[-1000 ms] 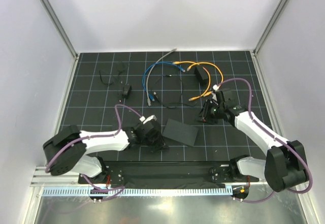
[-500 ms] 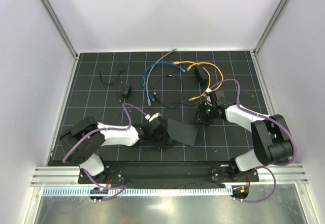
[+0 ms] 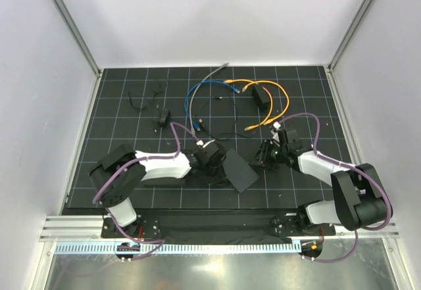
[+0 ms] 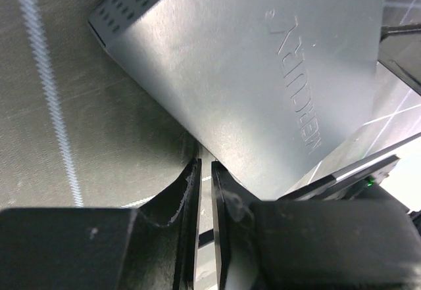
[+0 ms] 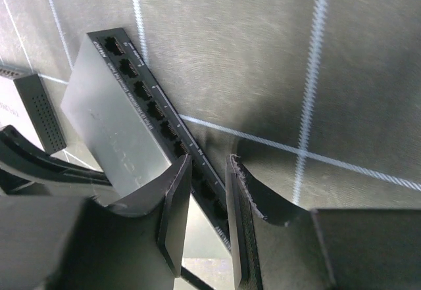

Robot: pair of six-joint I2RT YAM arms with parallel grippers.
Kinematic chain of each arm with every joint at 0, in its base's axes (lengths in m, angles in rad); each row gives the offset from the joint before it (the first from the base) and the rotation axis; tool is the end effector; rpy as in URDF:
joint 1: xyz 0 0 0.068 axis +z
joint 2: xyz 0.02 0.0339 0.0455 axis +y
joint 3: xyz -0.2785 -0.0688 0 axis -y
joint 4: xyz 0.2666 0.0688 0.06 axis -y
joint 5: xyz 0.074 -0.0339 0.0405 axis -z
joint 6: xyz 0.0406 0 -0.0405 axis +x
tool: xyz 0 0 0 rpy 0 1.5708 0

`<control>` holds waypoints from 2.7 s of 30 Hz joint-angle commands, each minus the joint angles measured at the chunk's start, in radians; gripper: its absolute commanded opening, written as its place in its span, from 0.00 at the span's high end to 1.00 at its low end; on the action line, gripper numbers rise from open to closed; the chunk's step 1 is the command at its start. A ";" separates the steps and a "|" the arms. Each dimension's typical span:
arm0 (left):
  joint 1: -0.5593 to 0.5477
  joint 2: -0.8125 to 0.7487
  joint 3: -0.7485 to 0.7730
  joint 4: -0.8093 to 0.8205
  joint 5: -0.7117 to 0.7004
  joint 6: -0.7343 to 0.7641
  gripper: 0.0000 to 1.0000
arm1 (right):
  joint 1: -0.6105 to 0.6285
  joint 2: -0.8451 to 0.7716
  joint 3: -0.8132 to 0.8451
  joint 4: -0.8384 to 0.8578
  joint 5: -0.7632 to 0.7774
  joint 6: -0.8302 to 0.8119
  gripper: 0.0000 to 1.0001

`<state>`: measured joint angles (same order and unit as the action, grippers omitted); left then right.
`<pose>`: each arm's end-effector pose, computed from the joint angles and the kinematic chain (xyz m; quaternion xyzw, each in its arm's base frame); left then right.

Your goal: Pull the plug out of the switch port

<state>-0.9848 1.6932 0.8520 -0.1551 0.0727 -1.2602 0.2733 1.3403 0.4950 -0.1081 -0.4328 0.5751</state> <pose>0.1848 -0.2838 0.1351 -0.1214 0.9507 -0.2703 0.0913 0.2287 0.0818 0.1346 0.0754 0.9297 0.3086 0.1862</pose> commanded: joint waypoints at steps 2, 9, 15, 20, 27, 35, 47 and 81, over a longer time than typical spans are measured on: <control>0.009 0.075 0.108 -0.003 -0.027 0.080 0.81 | 0.018 -0.068 -0.110 0.045 -0.139 0.068 0.64; 0.006 0.230 0.295 -0.021 0.064 0.119 0.77 | 0.026 -0.199 -0.216 0.074 -0.152 0.138 0.65; -0.014 0.301 0.378 -0.027 0.096 0.130 0.74 | 0.038 -0.367 -0.303 0.041 -0.138 0.204 0.65; -0.012 0.321 0.462 -0.101 0.064 0.179 0.71 | 0.055 -0.481 -0.346 -0.025 -0.139 0.223 0.65; 0.003 0.297 0.504 -0.219 -0.039 0.206 0.67 | 0.060 -0.518 -0.314 -0.120 -0.126 0.221 0.66; 0.044 0.256 0.461 -0.207 -0.047 0.220 0.62 | 0.060 -0.507 -0.171 -0.373 0.036 0.118 0.66; 0.040 0.443 0.669 -0.133 0.174 0.280 0.64 | 0.093 -0.478 -0.154 -0.295 -0.026 0.147 0.68; 0.121 -0.527 0.098 -0.596 -0.451 0.106 0.54 | 0.225 -0.203 0.230 -0.148 -0.001 -0.007 0.56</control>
<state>-0.8661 1.2785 1.0496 -0.6041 -0.1886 -1.0031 0.4450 1.0607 0.6273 -0.3443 -0.4274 0.6025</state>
